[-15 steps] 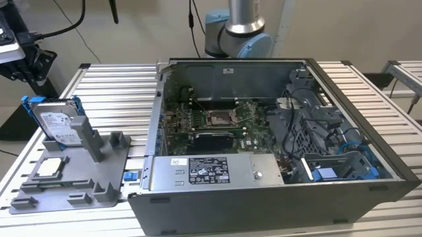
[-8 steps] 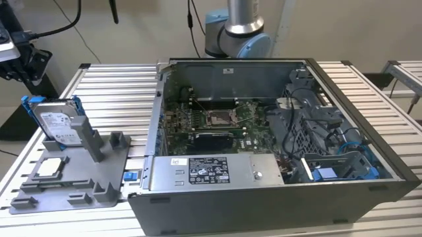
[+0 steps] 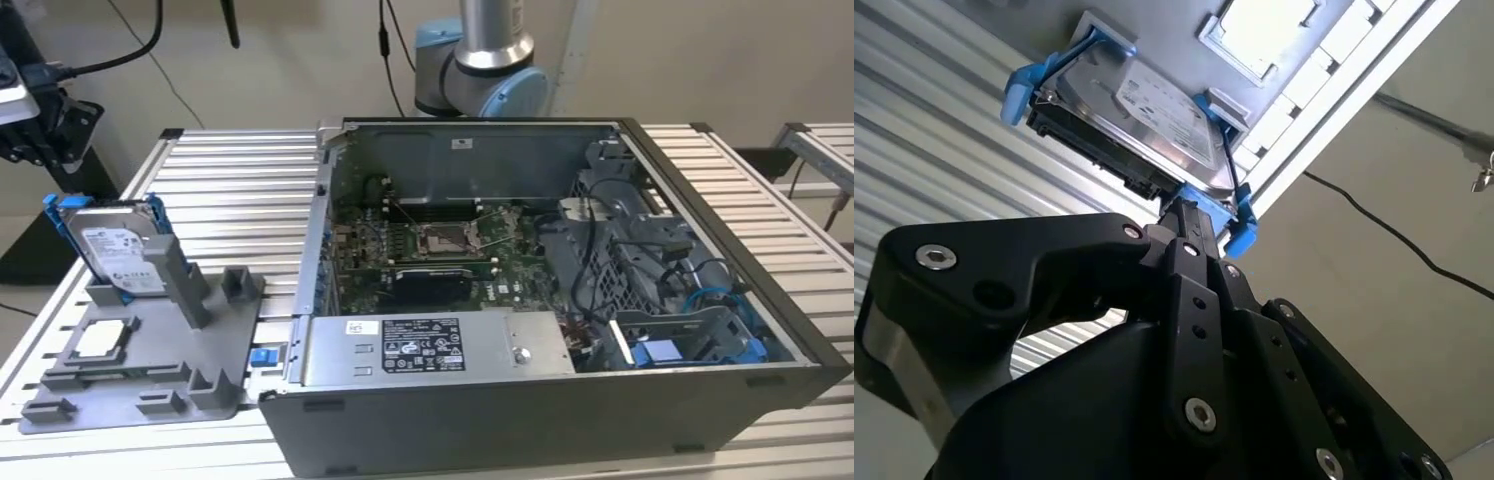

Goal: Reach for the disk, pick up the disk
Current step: 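Reach for the disk, then pick up the disk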

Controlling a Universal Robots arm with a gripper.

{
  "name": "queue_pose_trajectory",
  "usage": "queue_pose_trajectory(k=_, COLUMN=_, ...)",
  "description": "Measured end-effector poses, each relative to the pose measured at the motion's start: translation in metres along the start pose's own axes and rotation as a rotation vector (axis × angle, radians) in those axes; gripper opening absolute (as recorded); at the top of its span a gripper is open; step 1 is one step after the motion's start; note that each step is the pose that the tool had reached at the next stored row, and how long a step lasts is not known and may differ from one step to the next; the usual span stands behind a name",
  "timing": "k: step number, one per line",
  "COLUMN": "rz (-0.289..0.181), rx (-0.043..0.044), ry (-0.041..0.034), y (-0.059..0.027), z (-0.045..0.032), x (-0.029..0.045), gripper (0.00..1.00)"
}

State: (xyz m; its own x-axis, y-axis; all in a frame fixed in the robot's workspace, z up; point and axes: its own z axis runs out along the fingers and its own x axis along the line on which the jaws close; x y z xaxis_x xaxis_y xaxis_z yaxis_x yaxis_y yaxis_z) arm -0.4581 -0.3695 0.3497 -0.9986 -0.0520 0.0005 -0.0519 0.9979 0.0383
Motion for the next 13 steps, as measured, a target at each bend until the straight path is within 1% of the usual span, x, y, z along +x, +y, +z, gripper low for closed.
queue_pose_trajectory(k=6, rz=-0.002, rx=0.0000, ry=0.0001, y=0.0000, z=0.0000, x=0.0000, gripper=0.00)
queue_pose_trajectory(k=8, rz=-0.010, rx=0.0000, ry=0.0005, y=0.0000, z=0.0000, x=0.0001, gripper=0.00)
queue_pose_trajectory(k=10, rz=-0.036, rx=0.0000, ry=0.0014, y=0.0000, z=0.0000, x=0.0001, gripper=0.00)
queue_pose_trajectory(k=13, rz=-0.088, rx=0.0001, ry=0.0035, y=0.0000, z=0.0000, x=0.0001, gripper=0.00)
